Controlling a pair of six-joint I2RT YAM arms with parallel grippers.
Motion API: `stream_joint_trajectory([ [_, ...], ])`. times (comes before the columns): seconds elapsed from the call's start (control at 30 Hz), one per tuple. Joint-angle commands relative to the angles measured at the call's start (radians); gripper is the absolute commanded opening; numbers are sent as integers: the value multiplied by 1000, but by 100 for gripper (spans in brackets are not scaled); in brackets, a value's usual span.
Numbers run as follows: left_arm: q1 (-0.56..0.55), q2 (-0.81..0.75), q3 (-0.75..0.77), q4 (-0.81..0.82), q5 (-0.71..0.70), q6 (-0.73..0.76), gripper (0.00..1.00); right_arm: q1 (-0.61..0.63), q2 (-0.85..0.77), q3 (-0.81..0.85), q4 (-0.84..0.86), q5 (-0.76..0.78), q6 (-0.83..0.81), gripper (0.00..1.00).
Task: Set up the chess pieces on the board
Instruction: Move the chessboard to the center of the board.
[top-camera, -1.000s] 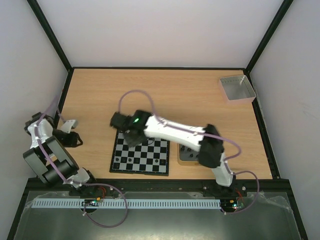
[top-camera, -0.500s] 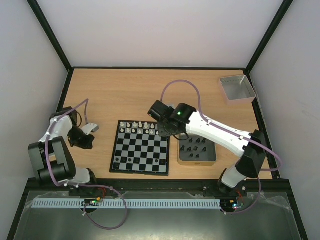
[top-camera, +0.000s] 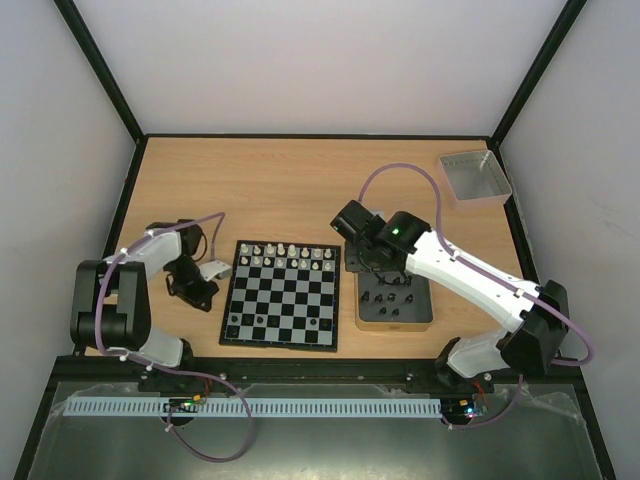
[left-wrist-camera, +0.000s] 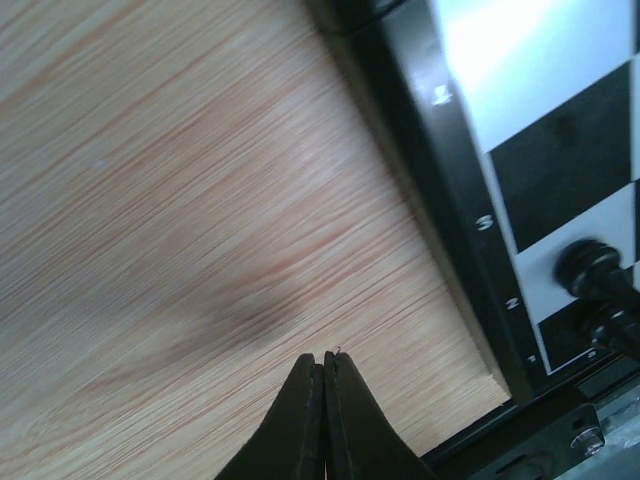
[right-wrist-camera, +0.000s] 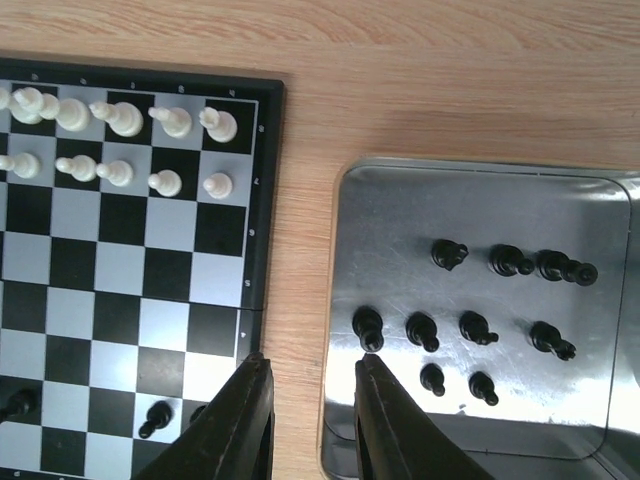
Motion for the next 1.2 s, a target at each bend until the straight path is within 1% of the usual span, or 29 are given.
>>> stream_joint_trajectory([
  [0.0,-72,13,-6,-12,-1,-48,2,-11,-22,-34,7,9,3,22],
  [0.13,-111,54,1,-6,-8,-62,2,-22,-31,-47,8,9,-1,22],
  [0.27,-125,91,17,15,-12,-73,2,-36,-39,-53,8,8,-8,22],
  [0.4,-126,109,18,45,-25,-84,2,-43,-46,-55,7,6,-8,22],
  [0.57,-126,147,28,45,-5,-81,2,-45,-47,-60,7,7,-4,21],
  [0.7,-126,164,63,30,33,-102,2,-46,-47,-62,7,6,-4,21],
  [0.87,-121,188,93,43,15,-139,2,-47,-47,-62,5,9,-3,20],
  [1.0,-116,205,127,29,36,-154,2,-48,-48,-75,7,15,-4,19],
  [1.17,-113,208,148,3,58,-156,2,-52,-23,-117,59,-1,-10,18],
])
